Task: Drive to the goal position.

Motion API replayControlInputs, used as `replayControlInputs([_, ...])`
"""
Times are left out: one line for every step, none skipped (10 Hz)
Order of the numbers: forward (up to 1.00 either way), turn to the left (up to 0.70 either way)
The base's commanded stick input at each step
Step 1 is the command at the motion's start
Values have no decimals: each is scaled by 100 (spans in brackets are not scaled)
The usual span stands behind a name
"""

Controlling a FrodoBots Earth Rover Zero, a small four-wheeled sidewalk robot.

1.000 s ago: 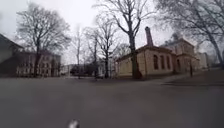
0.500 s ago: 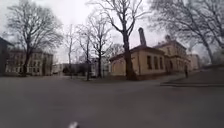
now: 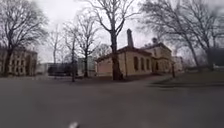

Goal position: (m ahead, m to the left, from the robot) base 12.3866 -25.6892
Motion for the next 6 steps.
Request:
replayControlInputs([100,0])
replayControlInputs([100,0])
replayControlInputs([100,0])
replayControlInputs([100,0])
replayControlInputs([100,0])
replayControlInputs([100,0])
